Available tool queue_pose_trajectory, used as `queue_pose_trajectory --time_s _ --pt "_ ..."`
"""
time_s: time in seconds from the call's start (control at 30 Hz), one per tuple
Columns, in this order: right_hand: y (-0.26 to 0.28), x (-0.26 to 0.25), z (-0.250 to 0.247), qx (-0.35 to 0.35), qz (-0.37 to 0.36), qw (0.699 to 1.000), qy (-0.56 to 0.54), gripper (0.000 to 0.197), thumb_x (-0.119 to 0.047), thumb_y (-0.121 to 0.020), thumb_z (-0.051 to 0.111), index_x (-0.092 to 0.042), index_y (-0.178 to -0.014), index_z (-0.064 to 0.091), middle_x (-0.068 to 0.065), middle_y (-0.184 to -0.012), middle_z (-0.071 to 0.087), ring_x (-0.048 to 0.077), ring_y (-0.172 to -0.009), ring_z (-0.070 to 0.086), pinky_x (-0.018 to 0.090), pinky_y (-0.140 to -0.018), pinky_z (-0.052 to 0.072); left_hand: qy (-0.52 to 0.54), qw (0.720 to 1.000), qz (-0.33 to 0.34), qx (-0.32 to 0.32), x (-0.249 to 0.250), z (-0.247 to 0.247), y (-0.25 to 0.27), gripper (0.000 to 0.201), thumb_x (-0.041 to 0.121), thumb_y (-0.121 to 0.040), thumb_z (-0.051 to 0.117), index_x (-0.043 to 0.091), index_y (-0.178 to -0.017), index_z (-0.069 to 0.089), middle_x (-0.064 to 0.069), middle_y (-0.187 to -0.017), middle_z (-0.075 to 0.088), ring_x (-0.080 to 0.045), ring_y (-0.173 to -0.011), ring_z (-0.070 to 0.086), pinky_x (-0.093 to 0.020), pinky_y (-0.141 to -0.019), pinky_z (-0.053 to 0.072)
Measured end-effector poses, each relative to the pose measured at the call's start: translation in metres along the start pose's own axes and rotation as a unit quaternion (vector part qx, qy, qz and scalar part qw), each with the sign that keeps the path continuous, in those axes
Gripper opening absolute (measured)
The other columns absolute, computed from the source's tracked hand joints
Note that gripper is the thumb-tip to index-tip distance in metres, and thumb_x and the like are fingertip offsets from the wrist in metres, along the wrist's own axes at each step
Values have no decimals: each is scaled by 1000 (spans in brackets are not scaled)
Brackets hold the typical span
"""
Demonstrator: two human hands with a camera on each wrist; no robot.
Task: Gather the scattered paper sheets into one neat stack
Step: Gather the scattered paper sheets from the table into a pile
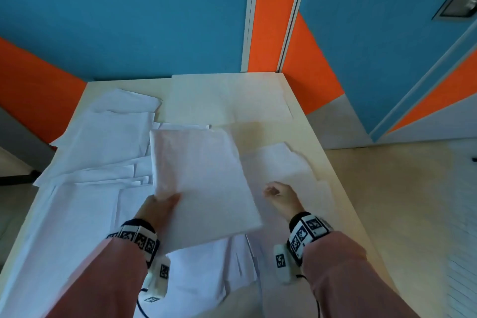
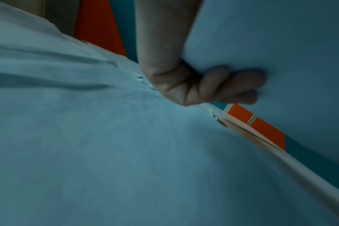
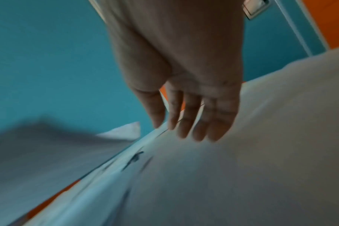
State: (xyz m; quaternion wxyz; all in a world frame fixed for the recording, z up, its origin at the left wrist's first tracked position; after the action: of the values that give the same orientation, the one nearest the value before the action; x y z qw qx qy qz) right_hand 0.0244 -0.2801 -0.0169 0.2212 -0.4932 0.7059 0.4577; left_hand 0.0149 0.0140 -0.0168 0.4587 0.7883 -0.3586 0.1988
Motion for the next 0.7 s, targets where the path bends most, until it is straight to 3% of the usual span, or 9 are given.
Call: queue_pose_trajectory --time_s 0.07,0.13,0.23,0.3,0.47,0.6,0.7 --pt "-5 20 -22 101 32 989 102 29 -12 -83 62 -5 -112 63 15 -114 61 29 -103 58 25 -80 42 -1 1000 -10 8 -5 -5 -2 61 37 -84 61 -9 -122 49 -17 -98 57 -30 -86 55 -33 -76 41" --pt "-7 34 -45 165 98 965 181 43 -17 -77 69 -12 -118 59 16 -126 51 32 -113 51 35 -91 45 0 1000 -10 10 -8 -6 -1 61 36 -84 61 -9 -124 49 -17 -98 58 -30 -85 56 -33 -75 41" --pt "-12 47 -66 147 200 934 259 88 -36 -66 80 -17 -139 34 16 -139 35 34 -128 37 45 -104 34 12 1000 -10 5 -12 -5 -1 61 37 -84 62 -8 -123 49 -17 -100 61 -31 -87 58 -36 -78 45" --pt "-19 51 -71 113 218 931 269 106 -42 -60 83 -14 -143 24 16 -143 32 35 -133 32 49 -107 32 31 999 -17 7 -16 -6 -2 66 40 -81 64 -7 -124 48 -20 -107 63 -34 -92 61 -39 -84 49" --pt "-31 50 -71 85 224 922 305 104 -40 -60 85 -8 -139 27 15 -141 36 33 -133 32 48 -107 34 56 998 -26 19 -22 -12 -3 64 36 -81 65 -6 -126 47 -19 -107 62 -34 -94 60 -41 -88 49" --pt "-36 50 -69 84 189 959 195 92 -17 -68 82 -4 -139 27 19 -138 43 35 -126 46 41 -96 44 58 998 -23 21 -25 -14 -1 56 30 -85 63 -7 -125 47 -16 -99 57 -31 -88 56 -35 -79 43" --pt "-35 56 -67 98 144 973 152 72 -13 -69 78 -5 -133 44 15 -127 56 32 -113 57 35 -87 48 52 998 -23 20 -27 -14 0 59 31 -85 63 -8 -126 47 -16 -100 58 -31 -89 57 -35 -80 44"
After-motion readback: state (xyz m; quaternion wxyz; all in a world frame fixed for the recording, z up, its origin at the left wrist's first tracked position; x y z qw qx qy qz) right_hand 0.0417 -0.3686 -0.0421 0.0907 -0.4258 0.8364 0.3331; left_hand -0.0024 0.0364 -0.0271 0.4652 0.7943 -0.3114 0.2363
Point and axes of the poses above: each hand's wrist, its own y-axis away from the middle knuckle, its own z-axis out of the palm, x = y × z, the point moved 2 cm from there along -y, towards the middle knuckle
